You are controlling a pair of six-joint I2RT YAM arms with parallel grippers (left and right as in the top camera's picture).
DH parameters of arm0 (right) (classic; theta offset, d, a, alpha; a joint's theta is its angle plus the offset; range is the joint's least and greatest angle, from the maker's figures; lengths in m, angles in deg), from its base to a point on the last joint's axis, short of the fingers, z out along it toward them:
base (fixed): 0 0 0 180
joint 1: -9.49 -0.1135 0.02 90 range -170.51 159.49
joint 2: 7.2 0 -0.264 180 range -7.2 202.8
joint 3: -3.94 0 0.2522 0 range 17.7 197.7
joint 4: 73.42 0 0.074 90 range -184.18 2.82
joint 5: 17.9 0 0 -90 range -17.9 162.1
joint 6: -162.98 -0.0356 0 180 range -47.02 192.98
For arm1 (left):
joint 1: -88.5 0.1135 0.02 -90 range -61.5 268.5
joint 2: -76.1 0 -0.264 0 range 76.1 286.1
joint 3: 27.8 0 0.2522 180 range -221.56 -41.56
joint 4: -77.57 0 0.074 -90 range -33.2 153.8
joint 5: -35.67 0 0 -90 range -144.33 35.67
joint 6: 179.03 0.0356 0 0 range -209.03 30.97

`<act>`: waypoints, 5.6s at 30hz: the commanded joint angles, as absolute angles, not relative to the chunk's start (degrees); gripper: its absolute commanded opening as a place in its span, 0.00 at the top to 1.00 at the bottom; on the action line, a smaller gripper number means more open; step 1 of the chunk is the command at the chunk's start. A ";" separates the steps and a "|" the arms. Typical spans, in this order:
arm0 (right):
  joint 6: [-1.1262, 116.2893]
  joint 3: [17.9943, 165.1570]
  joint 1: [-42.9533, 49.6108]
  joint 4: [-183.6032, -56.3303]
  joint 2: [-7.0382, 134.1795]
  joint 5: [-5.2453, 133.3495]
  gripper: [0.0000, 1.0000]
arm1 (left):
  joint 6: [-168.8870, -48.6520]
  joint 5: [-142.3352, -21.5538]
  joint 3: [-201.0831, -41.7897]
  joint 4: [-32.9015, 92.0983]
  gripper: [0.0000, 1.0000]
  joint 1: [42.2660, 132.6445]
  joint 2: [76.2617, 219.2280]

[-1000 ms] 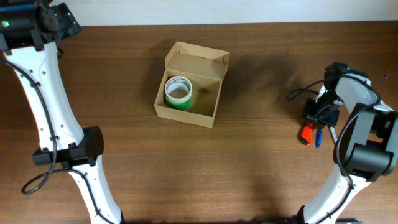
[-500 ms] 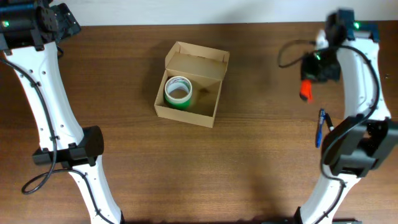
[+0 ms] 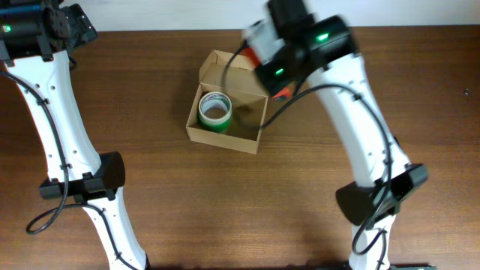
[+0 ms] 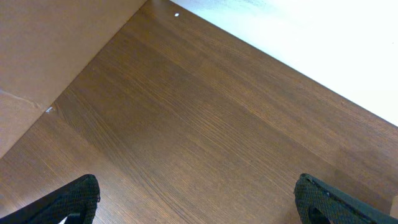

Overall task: Pack container
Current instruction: 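Lower the orange box cutter into the box beside the tapes and release, then withdraw the right gripper and move it to the blue pen, then lower the right gripper onto the blue pen to grasp it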

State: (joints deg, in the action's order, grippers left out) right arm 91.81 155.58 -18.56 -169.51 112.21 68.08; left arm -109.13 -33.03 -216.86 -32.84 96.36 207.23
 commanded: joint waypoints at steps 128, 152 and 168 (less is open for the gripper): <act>76.47 95.37 35.34 -141.75 107.51 67.54 0.47 | -108.65 -32.44 -216.71 -32.84 0.00 96.56 206.46; 72.42 95.32 30.92 -139.04 109.37 77.13 0.48 | -108.65 -32.44 -216.71 -32.84 0.00 96.56 206.46; 70.94 95.11 30.73 -140.13 112.19 77.31 0.85 | -108.65 -32.44 -216.71 -32.84 0.00 96.56 206.46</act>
